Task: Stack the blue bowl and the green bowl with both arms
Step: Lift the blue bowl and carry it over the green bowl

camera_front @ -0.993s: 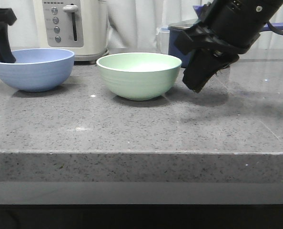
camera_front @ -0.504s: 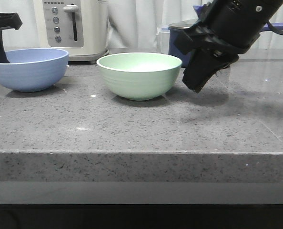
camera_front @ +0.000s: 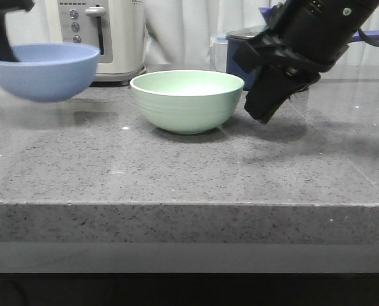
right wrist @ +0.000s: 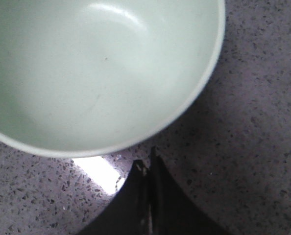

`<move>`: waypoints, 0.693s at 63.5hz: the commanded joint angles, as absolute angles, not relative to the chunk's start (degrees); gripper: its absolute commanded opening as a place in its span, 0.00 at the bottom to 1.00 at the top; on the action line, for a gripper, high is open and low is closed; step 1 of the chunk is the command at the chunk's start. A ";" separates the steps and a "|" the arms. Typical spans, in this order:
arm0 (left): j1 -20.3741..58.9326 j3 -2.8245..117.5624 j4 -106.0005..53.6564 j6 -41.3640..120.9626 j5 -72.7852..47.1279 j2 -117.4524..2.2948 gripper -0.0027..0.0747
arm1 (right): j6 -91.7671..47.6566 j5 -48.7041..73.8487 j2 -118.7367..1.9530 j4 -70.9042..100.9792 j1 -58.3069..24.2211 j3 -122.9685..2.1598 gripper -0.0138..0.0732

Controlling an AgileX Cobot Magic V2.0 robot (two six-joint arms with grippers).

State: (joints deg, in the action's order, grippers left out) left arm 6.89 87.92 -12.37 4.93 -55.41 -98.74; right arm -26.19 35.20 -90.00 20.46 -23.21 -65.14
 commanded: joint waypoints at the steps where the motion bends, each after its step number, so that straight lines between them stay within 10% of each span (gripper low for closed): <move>1: 10.38 92.67 -14.29 4.94 -55.25 -95.36 0.01 | -26.81 32.72 -87.92 21.57 -22.99 -66.60 0.08; 44: 28.57 106.93 -13.82 4.74 -55.74 -106.03 0.01 | -26.81 32.72 -87.92 21.57 -22.99 -66.60 0.08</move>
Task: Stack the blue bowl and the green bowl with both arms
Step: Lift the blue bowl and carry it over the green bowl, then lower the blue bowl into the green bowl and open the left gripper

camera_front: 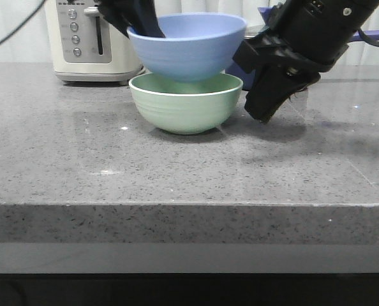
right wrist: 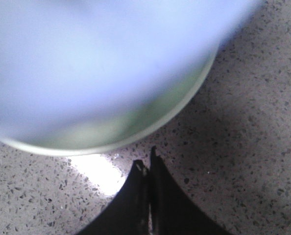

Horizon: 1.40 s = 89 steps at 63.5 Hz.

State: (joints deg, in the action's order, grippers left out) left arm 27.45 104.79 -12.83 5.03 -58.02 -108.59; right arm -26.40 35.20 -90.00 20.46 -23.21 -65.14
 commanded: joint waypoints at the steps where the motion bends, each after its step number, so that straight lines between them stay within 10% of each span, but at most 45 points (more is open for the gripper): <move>1: 28.68 106.93 -13.77 4.74 -55.74 -106.21 0.01 | -26.81 32.72 -87.92 21.57 -22.99 -66.60 0.08; 46: 28.97 106.93 -10.07 4.74 -57.62 -106.67 0.02 | -26.81 32.72 -87.92 21.57 -22.99 -66.60 0.08; 68: 28.97 106.93 -10.19 4.74 -57.72 -106.67 0.59 | -26.81 32.72 -87.92 21.57 -22.99 -66.60 0.08; 89: 28.97 106.93 -6.13 4.45 -58.83 -99.47 0.60 | -26.81 32.72 -87.92 21.57 -22.99 -66.60 0.08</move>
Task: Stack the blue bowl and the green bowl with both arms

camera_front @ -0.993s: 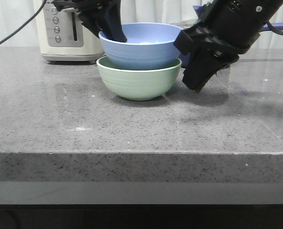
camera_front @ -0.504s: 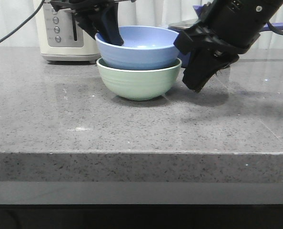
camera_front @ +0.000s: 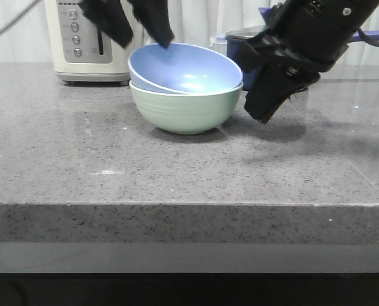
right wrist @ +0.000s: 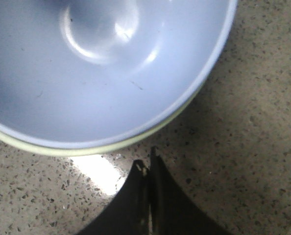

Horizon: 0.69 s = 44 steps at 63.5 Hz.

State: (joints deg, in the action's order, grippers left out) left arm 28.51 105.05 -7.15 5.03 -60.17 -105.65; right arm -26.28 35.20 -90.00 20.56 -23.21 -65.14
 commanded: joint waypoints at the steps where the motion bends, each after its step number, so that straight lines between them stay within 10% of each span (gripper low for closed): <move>1: 28.97 106.81 -5.70 4.17 -58.83 -98.92 0.60 | -26.81 32.72 -87.92 21.57 -22.99 -66.60 0.08; 44: 28.97 78.00 3.30 -0.48 -53.22 -68.84 0.60 | -26.81 32.72 -87.92 21.57 -22.99 -66.60 0.08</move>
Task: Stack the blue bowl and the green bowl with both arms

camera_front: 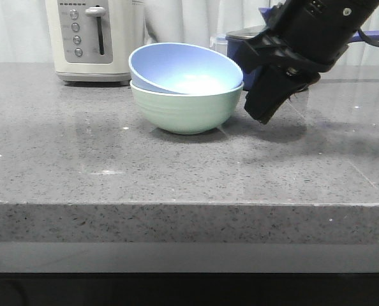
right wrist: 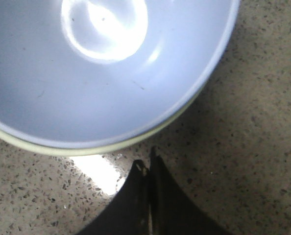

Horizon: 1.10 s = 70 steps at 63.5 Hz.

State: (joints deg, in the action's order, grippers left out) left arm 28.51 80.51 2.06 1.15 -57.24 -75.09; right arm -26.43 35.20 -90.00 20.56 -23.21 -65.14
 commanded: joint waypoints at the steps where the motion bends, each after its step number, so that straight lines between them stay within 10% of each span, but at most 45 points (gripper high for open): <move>1: 28.97 77.18 3.44 -0.67 -53.07 -67.93 0.60 | -26.81 32.72 -87.92 21.57 -22.99 -66.60 0.08; 36: 28.97 52.22 4.68 -4.41 -50.12 -34.37 0.60 | -26.81 32.72 -87.92 21.57 -22.99 -66.60 0.08; 70: 28.97 50.24 4.68 -4.41 -47.77 -30.72 0.60 | -26.81 33.57 -87.92 21.57 -22.99 -66.60 0.08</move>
